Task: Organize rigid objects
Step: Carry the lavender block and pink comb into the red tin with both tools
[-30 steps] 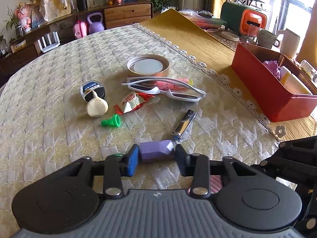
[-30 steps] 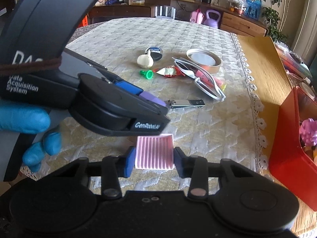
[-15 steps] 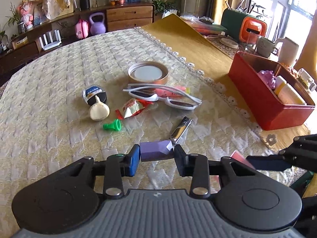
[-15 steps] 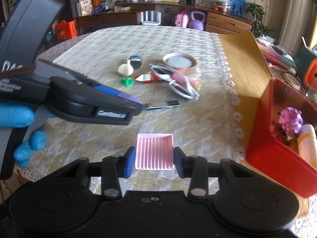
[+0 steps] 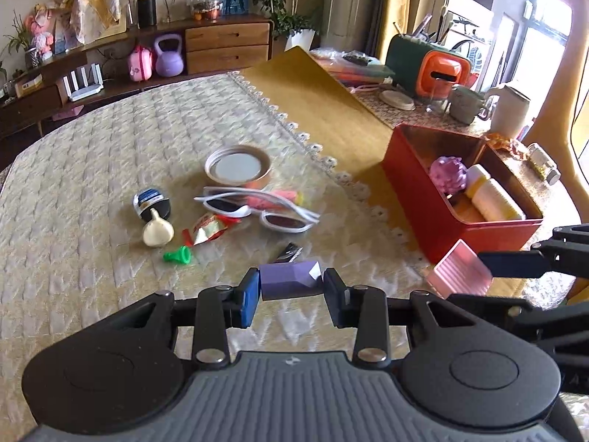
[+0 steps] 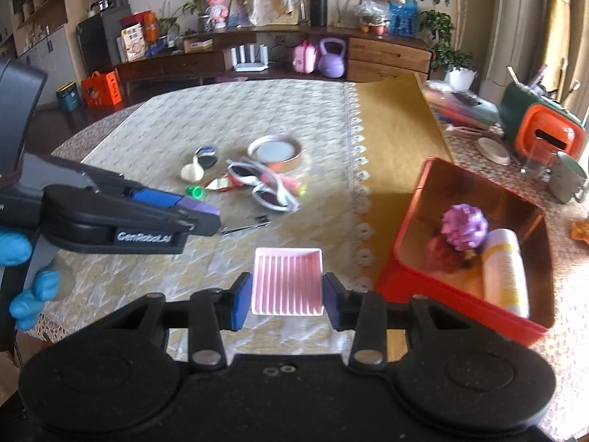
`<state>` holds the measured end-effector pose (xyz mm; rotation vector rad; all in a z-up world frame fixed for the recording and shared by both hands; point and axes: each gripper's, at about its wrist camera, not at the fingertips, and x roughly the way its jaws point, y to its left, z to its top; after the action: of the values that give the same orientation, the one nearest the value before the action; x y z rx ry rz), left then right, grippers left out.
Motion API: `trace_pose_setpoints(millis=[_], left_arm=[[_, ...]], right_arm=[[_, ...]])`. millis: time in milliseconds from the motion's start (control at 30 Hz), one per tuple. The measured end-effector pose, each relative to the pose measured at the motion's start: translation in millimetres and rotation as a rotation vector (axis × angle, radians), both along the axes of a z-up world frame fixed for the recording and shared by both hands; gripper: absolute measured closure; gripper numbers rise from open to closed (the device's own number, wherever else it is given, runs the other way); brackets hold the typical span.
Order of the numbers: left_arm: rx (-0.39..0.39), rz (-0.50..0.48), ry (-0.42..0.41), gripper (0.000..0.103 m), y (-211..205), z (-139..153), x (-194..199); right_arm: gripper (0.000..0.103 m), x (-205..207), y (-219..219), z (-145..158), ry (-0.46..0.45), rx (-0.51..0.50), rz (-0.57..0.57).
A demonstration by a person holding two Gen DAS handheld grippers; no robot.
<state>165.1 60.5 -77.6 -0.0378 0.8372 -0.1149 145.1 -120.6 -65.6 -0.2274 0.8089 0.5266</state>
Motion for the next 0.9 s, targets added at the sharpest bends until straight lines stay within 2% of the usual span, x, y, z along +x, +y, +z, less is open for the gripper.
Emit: trace_pose_setpoints(millis=[433,900], left_arm=[[0.011,-0.063,-0.026,0.066,-46.0,28.3,3.4],[0.050,-0.185,-0.023,0.066,-119.3,31.4,25.4]], right_arm=[[0.064,8.1,-52.4,29.3,-0.030,0.040,-0.058],[0.064,27.4,-114.0,32.7,-0.054,0.023,-0.149]])
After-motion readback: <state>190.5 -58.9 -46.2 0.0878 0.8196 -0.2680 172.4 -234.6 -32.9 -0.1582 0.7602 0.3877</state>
